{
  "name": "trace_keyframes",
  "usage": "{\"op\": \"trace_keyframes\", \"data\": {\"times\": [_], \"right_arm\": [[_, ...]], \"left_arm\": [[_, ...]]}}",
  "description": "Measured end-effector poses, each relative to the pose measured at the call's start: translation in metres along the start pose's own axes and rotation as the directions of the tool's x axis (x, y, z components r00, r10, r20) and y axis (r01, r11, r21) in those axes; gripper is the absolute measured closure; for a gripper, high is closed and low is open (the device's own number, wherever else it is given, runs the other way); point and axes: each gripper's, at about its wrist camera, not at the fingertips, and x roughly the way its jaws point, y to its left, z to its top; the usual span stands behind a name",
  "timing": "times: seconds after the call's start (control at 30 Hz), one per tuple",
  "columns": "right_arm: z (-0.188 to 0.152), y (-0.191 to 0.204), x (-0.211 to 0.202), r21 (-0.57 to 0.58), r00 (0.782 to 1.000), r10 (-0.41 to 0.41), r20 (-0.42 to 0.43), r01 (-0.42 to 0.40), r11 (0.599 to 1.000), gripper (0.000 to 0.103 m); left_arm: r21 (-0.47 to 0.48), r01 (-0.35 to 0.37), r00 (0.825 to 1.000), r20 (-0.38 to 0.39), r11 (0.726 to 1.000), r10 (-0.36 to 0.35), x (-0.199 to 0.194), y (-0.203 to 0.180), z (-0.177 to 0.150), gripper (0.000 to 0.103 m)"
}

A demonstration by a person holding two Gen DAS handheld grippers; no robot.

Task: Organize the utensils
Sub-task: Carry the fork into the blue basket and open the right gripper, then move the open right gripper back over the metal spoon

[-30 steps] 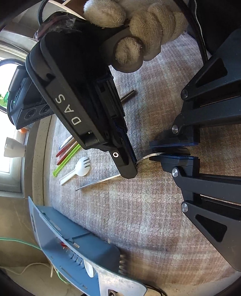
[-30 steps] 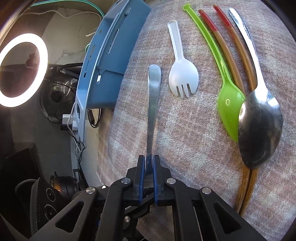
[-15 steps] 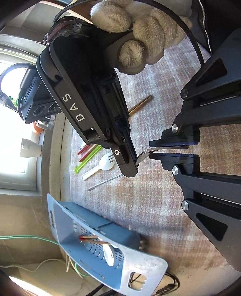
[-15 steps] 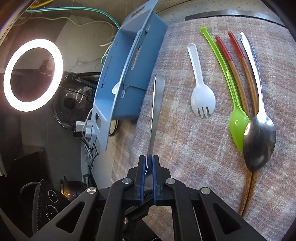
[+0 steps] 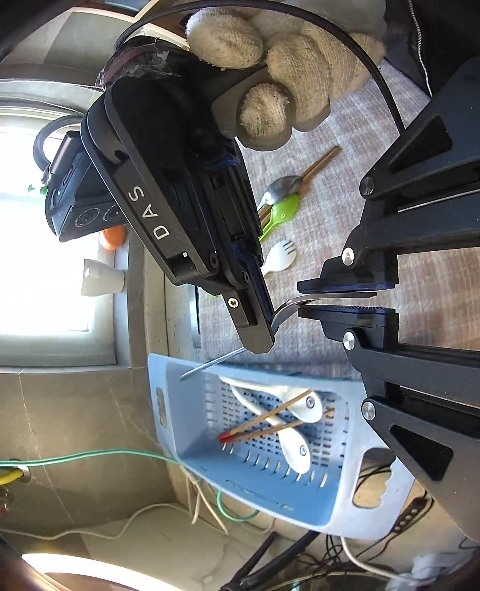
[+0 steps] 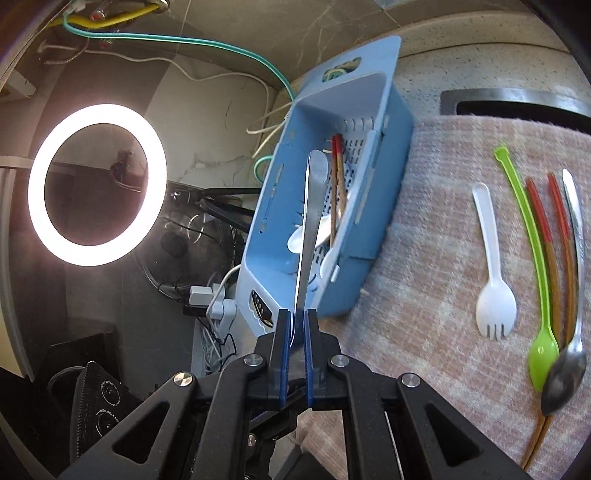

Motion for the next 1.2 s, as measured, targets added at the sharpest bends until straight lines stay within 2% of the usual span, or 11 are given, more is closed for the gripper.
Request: {"op": "trace_keyframes", "data": {"times": [0.37,0.53,0.57,0.63,0.7,1.0,1.2], "right_arm": [[0.049,0.022,0.044,-0.023,0.999,-0.041,0.03,0.042,0.999,0.097],[0.058,0.03,0.057,-0.082,0.992,-0.115,0.043,0.118,0.99,0.092],[0.059,0.03,0.056,-0.093,0.989,-0.138,0.049,0.142,0.986,0.091],[0.059,0.032,0.053,-0.11,0.985,-0.161,0.066,0.167,0.98,0.079],[0.059,0.034,0.049,-0.13,0.981,-0.178,0.082,0.188,0.974,0.073],[0.049,0.039,0.019,-0.2,0.964,-0.23,0.132,0.253,0.947,0.072],[0.033,0.039,-0.011,-0.239,0.943,-0.27,0.194,0.312,0.919,0.072]], "left_arm": [[0.012,-0.003,1.0,-0.011,1.0,0.003,0.026,0.062,0.02,0.098],[0.009,-0.044,0.998,-0.039,0.999,0.045,0.037,0.077,0.024,0.096],[-0.004,-0.048,0.997,-0.053,0.999,0.048,0.039,0.081,0.025,0.092],[-0.035,-0.065,0.996,-0.057,0.997,0.063,0.039,0.087,0.025,0.084],[-0.05,-0.073,0.996,-0.053,0.996,0.07,0.037,0.092,0.025,0.084],[-0.105,-0.07,0.997,-0.027,0.992,0.068,0.02,0.089,0.023,0.084],[-0.126,-0.047,0.999,-0.019,0.991,0.044,0.012,0.075,0.019,0.084]]}}
